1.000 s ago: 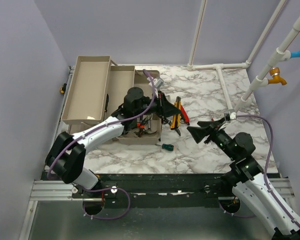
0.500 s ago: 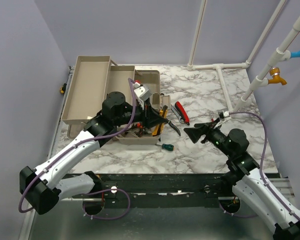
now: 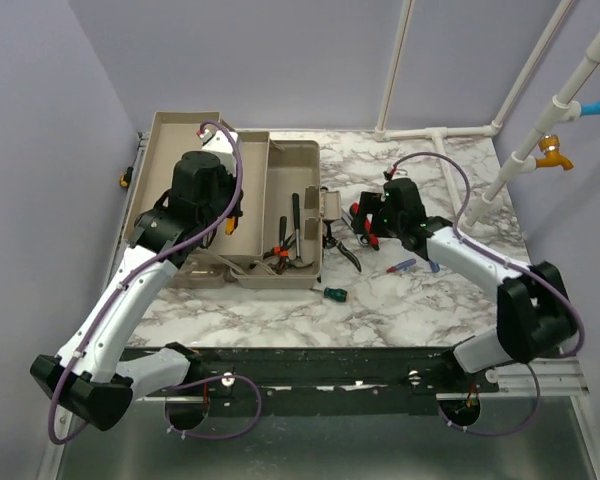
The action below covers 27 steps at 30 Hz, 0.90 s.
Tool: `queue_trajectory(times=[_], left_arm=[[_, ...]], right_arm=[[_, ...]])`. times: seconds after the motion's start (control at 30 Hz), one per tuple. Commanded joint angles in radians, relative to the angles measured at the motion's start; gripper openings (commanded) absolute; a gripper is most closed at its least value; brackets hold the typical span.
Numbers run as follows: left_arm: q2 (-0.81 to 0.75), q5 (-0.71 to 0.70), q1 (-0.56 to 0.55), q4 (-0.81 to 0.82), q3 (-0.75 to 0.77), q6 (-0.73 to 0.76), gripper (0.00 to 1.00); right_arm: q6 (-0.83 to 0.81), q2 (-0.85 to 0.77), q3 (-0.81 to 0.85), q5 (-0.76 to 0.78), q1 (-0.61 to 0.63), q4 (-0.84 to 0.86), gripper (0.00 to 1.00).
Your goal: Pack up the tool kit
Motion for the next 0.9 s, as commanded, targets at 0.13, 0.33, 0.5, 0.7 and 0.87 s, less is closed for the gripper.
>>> queue_trajectory(times=[0.13, 0.33, 0.5, 0.7, 0.87], left_arm=[[0.229, 0.041, 0.127, -0.087, 0.079, 0.013, 0.0], [0.351, 0.027, 0.134, -0.098, 0.126, -0.006, 0.12], [0.366, 0.014, 0.133, -0.133, 0.153, -0.05, 0.47], [0.214, 0.117, 0.133, -0.045, 0.072, -0.095, 0.97], [0.053, 0.238, 0.131, 0.063, -0.055, -0.134, 0.99]], right_arm=[[-0.065, 0.304, 0.236, 0.154, 0.003, -0.167, 0.78], [-0.051, 0.393, 0.274, 0.112, -0.02, -0.157, 0.78], [-0.044, 0.438, 0.292, 0.114, -0.027, -0.153, 0.77], [-0.005, 0.466, 0.279, 0.105, -0.048, -0.158, 0.51], [0.005, 0.394, 0.238, 0.093, -0.052, -0.137, 0.14]])
